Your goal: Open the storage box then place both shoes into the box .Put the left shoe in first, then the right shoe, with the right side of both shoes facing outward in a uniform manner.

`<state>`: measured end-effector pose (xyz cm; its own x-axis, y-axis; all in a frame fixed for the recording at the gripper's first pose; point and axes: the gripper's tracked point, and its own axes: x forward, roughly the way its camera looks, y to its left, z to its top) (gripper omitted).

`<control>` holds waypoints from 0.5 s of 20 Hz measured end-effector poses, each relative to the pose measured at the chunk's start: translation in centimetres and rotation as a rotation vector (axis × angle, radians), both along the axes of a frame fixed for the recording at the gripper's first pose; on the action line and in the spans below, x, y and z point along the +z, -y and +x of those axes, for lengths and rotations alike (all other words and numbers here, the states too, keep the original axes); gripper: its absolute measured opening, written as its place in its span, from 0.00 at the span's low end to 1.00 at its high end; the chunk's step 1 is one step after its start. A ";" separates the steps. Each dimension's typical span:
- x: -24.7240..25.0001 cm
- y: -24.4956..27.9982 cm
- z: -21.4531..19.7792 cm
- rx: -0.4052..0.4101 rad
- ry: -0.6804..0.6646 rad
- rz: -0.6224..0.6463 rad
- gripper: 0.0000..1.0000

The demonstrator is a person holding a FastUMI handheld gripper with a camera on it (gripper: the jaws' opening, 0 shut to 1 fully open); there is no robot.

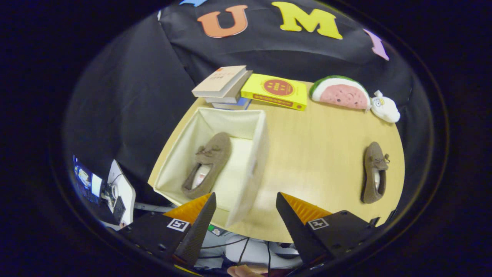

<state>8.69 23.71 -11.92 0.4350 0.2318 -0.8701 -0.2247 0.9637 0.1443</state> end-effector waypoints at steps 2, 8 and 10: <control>-0.6 5.2 1.0 -0.071 -0.009 -0.017 0.95; -3.3 19.2 4.2 -0.266 -0.007 -0.105 0.95; -4.2 23.6 5.3 -0.339 -0.005 -0.148 0.95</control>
